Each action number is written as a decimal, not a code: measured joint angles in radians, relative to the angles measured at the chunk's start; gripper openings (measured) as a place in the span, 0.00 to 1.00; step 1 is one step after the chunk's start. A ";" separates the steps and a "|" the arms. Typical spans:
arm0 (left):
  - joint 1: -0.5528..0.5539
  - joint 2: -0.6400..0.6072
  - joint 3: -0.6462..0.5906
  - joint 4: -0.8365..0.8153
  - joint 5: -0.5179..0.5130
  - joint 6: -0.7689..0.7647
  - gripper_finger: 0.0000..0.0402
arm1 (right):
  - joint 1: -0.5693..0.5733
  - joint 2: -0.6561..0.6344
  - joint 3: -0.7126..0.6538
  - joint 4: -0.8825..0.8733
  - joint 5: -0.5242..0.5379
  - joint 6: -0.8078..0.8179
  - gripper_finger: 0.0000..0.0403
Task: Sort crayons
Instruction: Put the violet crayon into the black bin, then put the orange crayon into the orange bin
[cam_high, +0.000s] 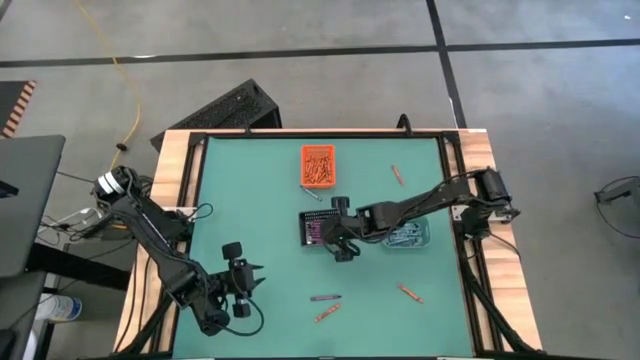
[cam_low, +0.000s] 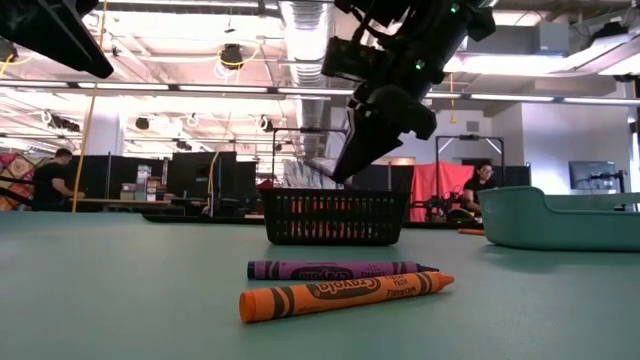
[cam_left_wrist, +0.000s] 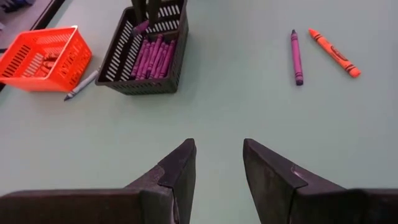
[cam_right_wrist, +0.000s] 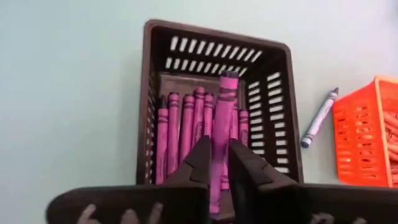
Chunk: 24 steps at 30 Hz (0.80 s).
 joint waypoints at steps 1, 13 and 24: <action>0.000 0.000 0.000 -0.002 0.000 0.000 0.31 | 0.000 -0.002 0.000 -0.005 0.000 0.007 0.12; 0.000 0.000 0.000 0.004 0.000 0.006 0.31 | 0.027 -0.050 0.057 -0.268 0.005 0.210 0.24; 0.001 0.033 0.000 0.158 -0.045 0.151 0.31 | 0.252 -0.165 0.071 -0.530 0.028 0.531 0.24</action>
